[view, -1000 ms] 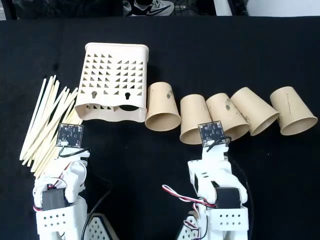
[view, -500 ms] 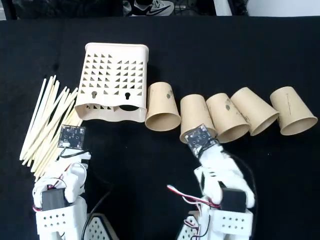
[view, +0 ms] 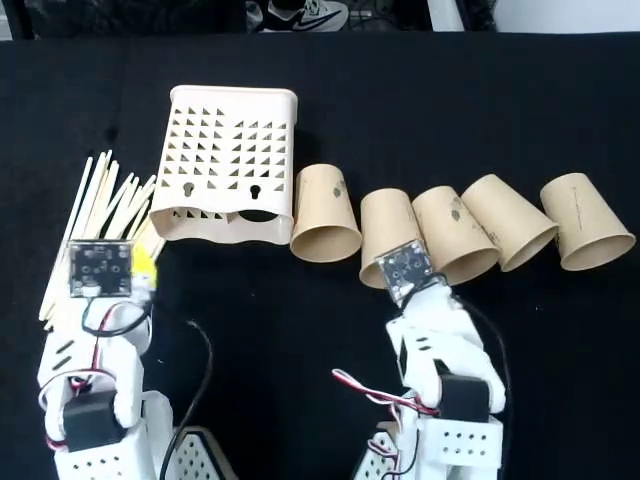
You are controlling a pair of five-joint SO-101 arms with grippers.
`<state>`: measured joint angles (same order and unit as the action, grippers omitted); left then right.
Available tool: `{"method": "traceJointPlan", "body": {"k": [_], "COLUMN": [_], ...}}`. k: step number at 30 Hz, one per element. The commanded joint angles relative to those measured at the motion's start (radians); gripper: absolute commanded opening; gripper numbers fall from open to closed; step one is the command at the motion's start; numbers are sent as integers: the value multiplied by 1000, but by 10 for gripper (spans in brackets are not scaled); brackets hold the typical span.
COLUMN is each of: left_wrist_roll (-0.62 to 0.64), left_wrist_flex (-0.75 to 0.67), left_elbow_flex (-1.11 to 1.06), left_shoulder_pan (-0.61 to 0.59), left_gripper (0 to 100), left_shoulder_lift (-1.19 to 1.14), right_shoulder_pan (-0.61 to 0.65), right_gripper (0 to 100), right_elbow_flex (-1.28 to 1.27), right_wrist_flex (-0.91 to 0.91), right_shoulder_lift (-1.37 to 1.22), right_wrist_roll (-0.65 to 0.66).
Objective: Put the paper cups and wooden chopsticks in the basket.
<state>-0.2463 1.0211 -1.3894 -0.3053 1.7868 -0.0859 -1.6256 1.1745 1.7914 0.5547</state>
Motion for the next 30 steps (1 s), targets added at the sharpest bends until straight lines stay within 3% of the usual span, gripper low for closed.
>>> {"method": "traceJointPlan", "body": {"k": [1, 5, 12, 18, 25, 30], "left_wrist_roll": [49, 35, 35, 75, 367, 249], "left_wrist_flex": [-152, -304, -353, -628, -1106, -1223], "left_elbow_flex": [-5, 36, 280, 252, 97, 71], "left_shoulder_pan": [51, 65, 67, 67, 67, 113], "left_gripper": [250, 247, 247, 248, 238, 77], "left_shoulder_lift": [-163, -482, -947, -1100, -1194, -1234], "right_shoulder_pan": [-9, -9, -14, -14, -12, -12], "right_gripper": [14, 13, 13, 13, 13, 13], "right_elbow_flex": [-10, -13, -13, -13, -16, -16], "right_wrist_flex": [-23, -3, -3, -3, -9, -11], "right_shoulder_lift": [4, 4, 4, 4, 4, 4], "right_wrist_roll": [-15, -15, -15, -15, -15, -15]}}
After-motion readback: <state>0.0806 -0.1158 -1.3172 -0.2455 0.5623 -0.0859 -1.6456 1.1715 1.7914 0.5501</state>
